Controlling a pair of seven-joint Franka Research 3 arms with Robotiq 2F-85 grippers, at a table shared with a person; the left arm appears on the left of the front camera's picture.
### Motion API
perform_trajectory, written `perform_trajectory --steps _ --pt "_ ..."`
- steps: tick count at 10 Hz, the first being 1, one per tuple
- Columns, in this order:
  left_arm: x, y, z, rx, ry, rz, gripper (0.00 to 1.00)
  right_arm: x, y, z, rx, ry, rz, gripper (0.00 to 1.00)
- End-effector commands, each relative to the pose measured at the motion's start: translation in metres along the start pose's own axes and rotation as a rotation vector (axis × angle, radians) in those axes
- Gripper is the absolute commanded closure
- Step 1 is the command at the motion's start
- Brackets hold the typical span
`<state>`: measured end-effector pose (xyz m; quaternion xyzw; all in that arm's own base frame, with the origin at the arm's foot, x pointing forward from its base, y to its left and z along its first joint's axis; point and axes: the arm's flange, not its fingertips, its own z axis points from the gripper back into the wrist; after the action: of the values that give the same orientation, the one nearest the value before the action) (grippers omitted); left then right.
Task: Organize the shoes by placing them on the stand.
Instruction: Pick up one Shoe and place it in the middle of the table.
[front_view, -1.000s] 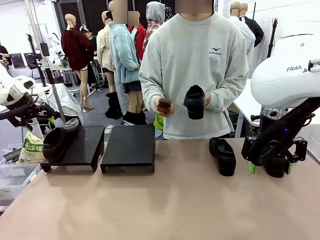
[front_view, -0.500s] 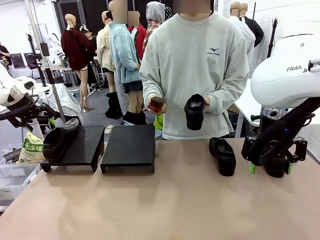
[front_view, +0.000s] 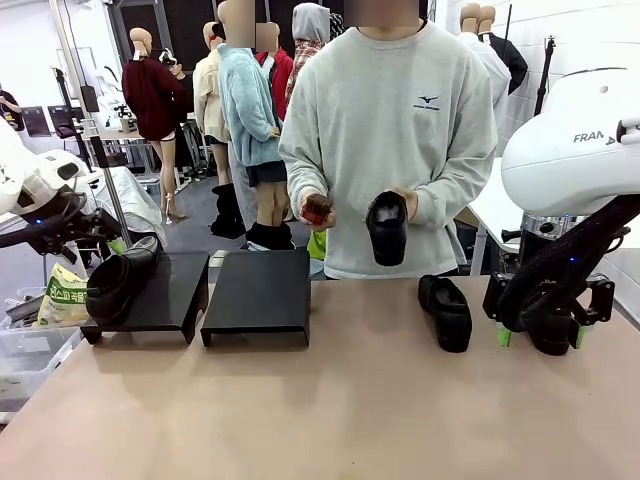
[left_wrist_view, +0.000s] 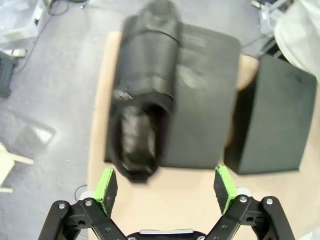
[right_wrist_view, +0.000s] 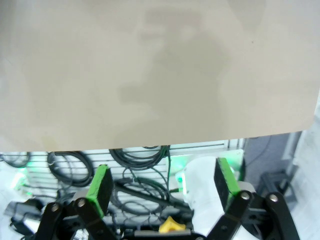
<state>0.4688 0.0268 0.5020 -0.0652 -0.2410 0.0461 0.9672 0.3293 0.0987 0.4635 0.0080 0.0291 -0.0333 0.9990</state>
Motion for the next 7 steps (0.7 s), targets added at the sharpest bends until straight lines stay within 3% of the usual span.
perform_trajectory --steps 1,3,5,6,7 --pt "-0.057 -0.04 0.042 -0.012 0.103 -0.032 0.0 -0.001 0.001 -0.001 0.002 0.003 -0.007 0.0" --pt "-0.09 -0.063 0.05 -0.085 0.395 -0.058 0.0 -0.001 0.001 -0.001 0.002 0.003 -0.007 0.0" --pt "-0.115 -0.081 0.025 -0.143 0.594 -0.017 0.0 -0.001 0.001 -0.001 0.002 0.003 -0.007 0.0" --pt "-0.123 -0.084 0.018 -0.161 0.641 0.017 0.0 -0.001 0.001 -0.001 0.002 0.003 -0.007 0.0" --pt "-0.122 -0.085 0.018 -0.195 0.624 0.038 0.0 -0.001 0.001 -0.001 0.002 0.003 -0.007 0.0"
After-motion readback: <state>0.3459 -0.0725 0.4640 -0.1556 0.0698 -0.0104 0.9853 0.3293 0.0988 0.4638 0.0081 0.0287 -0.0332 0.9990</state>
